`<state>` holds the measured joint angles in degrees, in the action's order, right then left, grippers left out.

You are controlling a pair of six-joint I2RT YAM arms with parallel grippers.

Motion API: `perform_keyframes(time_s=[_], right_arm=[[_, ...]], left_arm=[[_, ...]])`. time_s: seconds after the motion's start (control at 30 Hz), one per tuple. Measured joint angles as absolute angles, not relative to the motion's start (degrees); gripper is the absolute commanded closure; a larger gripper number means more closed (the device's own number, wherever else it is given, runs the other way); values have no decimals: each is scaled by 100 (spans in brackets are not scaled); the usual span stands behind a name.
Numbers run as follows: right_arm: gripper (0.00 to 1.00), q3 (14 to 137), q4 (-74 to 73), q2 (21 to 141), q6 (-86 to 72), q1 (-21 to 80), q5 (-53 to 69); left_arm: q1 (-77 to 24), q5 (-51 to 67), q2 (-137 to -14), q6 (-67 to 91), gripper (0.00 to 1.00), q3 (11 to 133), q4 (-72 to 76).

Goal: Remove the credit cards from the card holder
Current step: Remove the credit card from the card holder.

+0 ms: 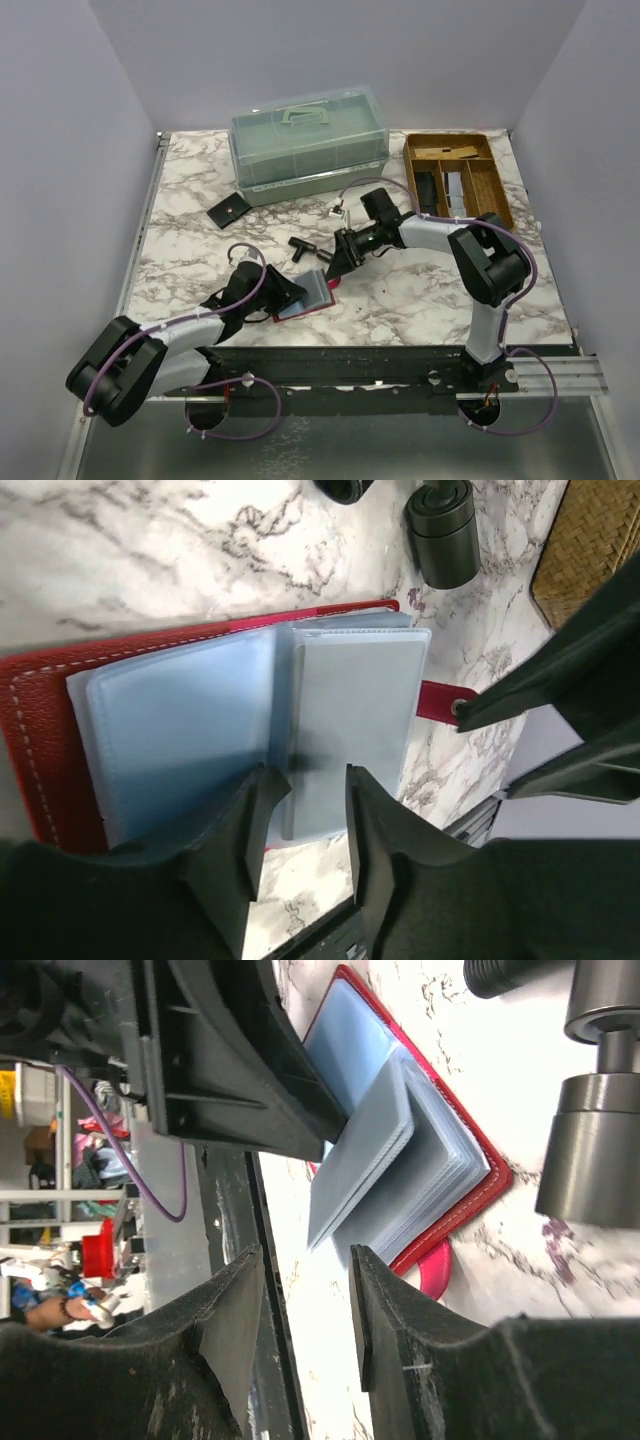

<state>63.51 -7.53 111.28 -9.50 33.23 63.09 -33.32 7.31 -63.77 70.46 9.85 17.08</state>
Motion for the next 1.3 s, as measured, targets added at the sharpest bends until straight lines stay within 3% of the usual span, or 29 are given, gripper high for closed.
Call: perform_keyframes(time_s=[0.2,0.7,0.8,0.87,1.13,1.3], right_arm=[[55,6206,-864,10541,-585,3050,6320],[54,5826,-1262,9776,351,2075,6375],[58,5516,-1221,9498,499,2005,6333],[66,5295,-1149,9351,502,1975,6215],[85,5266,-1122,9402,600,1964,4947],[88,5345,-1168,9485,607,1964,4501]], left_arm=[[-3330,969,-7393,6814,66,1238,2558],[-3642,1756,-9955,6458,69,2694,4309],[-3726,1675,-10001,6418,69,2689,4427],[-3765,1592,-9998,6401,70,2665,4477],[-3959,1155,-9937,6368,70,2536,4641],[-4062,930,-9894,6353,71,2493,4670]])
